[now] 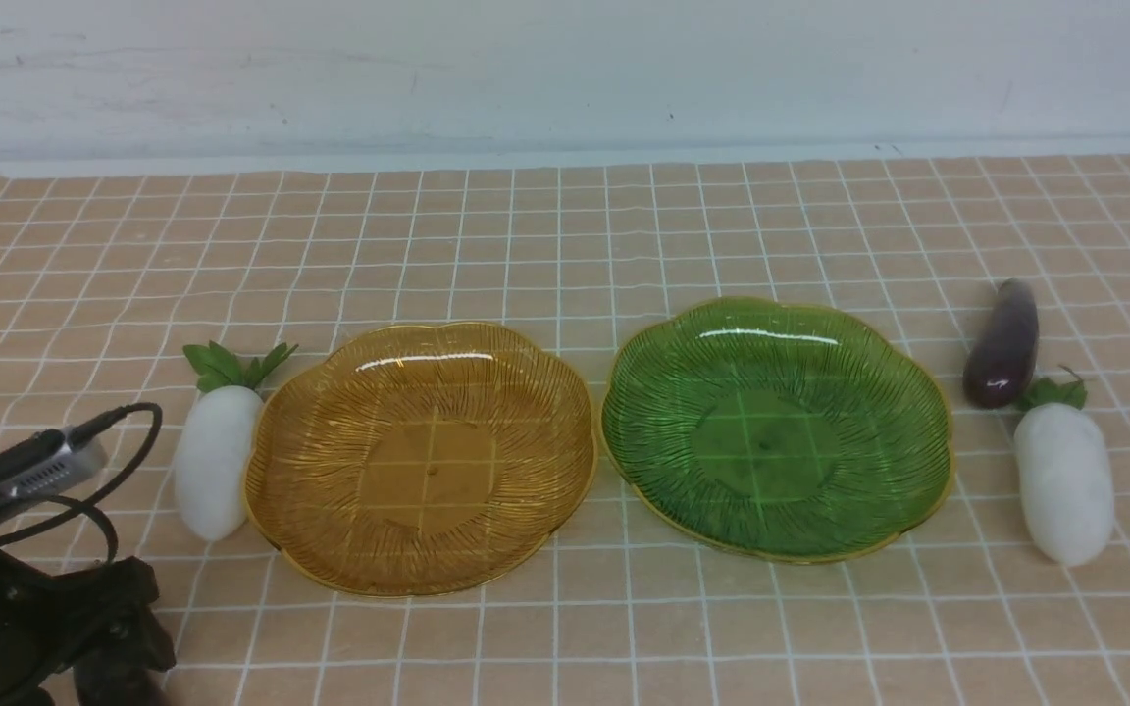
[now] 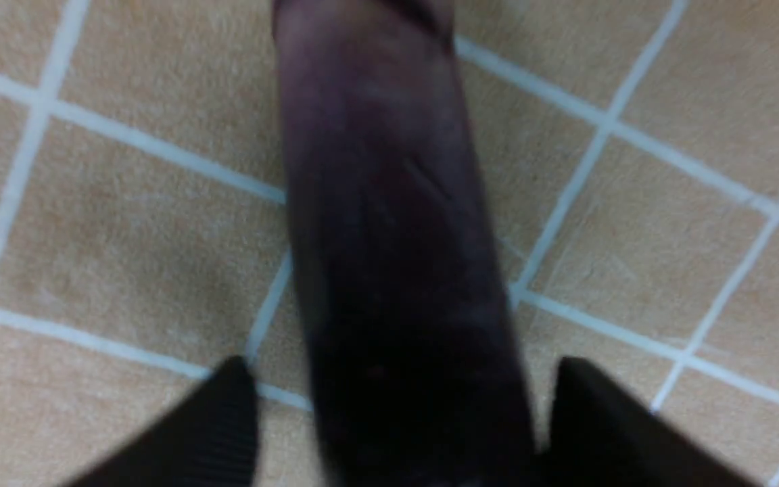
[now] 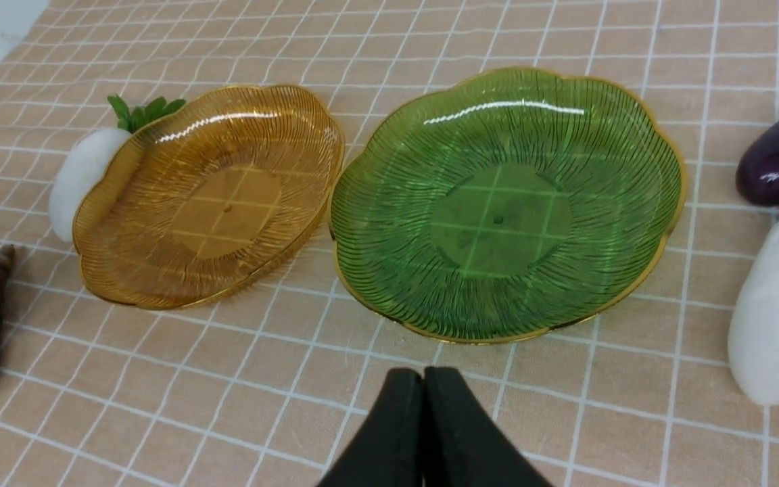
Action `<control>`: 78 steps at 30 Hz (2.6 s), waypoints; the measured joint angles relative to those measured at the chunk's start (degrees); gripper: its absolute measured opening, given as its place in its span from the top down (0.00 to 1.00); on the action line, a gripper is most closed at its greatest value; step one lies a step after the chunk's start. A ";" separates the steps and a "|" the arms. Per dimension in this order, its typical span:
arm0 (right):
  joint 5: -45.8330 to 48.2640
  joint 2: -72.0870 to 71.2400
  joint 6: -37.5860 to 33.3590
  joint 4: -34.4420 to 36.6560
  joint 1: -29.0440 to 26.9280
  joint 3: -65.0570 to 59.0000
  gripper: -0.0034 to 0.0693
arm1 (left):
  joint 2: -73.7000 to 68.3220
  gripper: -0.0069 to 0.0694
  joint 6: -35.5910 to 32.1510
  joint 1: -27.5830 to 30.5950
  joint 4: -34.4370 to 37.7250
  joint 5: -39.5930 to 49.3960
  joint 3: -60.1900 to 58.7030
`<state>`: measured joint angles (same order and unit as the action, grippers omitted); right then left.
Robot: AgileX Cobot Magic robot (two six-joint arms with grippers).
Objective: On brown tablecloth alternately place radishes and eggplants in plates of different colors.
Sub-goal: 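Pick up the eggplant and place it in the yellow plate, then pick up the eggplant and place it on the yellow plate with the right gripper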
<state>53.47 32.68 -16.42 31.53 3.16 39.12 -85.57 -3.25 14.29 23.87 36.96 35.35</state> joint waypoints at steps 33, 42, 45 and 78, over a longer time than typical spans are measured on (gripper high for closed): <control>1.56 48.46 12.68 -15.20 -8.53 29.16 0.97 | -6.41 0.56 2.73 -30.58 -10.25 14.91 39.27; -6.22 70.12 12.73 -15.08 -8.77 40.05 0.75 | -20.10 0.53 3.25 -31.21 -15.79 13.37 43.92; -7.28 76.55 12.73 -14.97 -8.67 44.64 0.59 | -22.58 0.45 4.20 -31.21 -16.89 13.13 44.38; 12.49 86.99 12.93 2.29 3.93 79.54 0.44 | -1.74 0.91 6.85 -7.57 -23.35 28.58 49.90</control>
<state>65.96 119.67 -3.49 33.82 7.09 118.66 -87.31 3.60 6.72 0.52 65.55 85.26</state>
